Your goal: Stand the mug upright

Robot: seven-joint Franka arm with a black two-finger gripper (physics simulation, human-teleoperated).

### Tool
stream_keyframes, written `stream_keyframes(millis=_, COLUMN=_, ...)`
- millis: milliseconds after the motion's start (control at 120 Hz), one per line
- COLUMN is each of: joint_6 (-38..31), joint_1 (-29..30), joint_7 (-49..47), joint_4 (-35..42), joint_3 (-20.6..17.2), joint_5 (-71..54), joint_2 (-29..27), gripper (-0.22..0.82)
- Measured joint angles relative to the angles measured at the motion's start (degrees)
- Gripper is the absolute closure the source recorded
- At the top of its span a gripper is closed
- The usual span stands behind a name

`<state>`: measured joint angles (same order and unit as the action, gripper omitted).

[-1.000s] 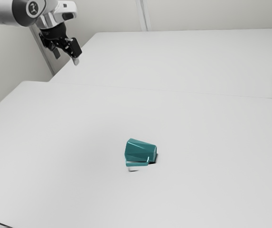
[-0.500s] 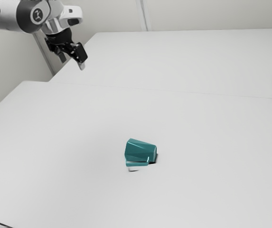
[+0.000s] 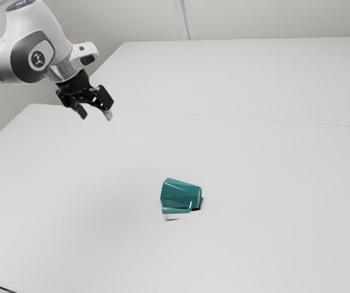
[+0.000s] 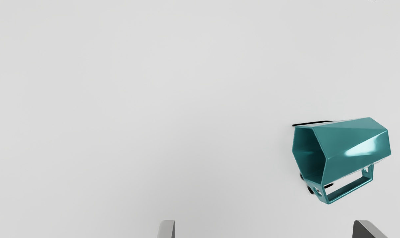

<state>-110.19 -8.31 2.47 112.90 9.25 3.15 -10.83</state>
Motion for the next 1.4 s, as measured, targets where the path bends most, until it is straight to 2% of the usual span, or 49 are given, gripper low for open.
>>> stream_keyframes(millis=225, joint_6=-7.9, joint_1=0.0, joint_7=-2.3, joint_4=8.4, joint_3=0.6, joint_5=6.9, joint_2=-2.1, gripper=0.02)
stream_keyframes(millis=417, joint_6=-11.6, joint_1=-0.1, joint_7=-3.2, joint_4=13.9, joint_3=2.2, joint_5=15.1, joint_2=-4.1, gripper=0.02)
stream_keyframes(millis=758, joint_6=-17.1, joint_1=-1.5, joint_7=1.7, joint_4=21.3, joint_3=5.3, joint_5=32.5, joint_2=-2.9, gripper=0.03)
stream_keyframes(millis=1033, joint_6=-16.3, joint_1=-2.1, joint_7=10.6, joint_4=25.7, joint_3=8.7, joint_5=43.2, joint_2=-2.5, gripper=0.03)
stream_keyframes(millis=1400, joint_6=-11.7, joint_1=-2.3, joint_7=25.1, joint_4=26.0, joint_3=11.3, joint_5=49.2, joint_2=3.3, gripper=0.04)
